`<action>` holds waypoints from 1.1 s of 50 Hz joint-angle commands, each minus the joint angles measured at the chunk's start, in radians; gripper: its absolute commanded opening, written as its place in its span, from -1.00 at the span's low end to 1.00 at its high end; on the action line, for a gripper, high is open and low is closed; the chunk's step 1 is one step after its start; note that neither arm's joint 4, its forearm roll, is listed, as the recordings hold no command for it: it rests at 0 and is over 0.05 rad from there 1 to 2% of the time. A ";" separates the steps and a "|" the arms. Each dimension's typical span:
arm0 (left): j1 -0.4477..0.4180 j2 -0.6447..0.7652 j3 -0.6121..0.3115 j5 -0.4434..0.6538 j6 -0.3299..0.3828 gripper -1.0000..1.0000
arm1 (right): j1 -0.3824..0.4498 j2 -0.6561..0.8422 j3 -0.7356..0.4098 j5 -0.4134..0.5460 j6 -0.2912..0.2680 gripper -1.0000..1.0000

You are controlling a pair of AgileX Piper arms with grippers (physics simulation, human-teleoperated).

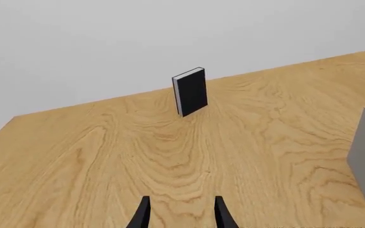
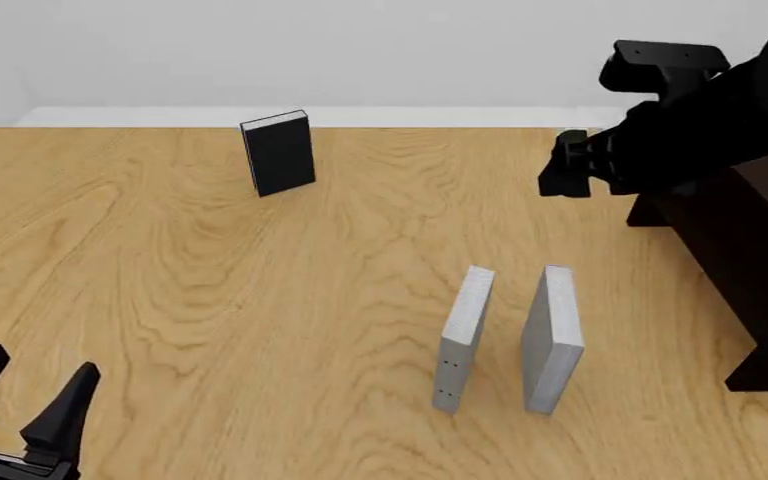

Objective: Pick up the book on the right and place it on the cabinet shelf.

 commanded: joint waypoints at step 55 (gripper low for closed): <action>-0.011 0.015 0.000 0.008 -0.001 1.00 | -0.029 0.018 0.227 -0.196 0.014 1.00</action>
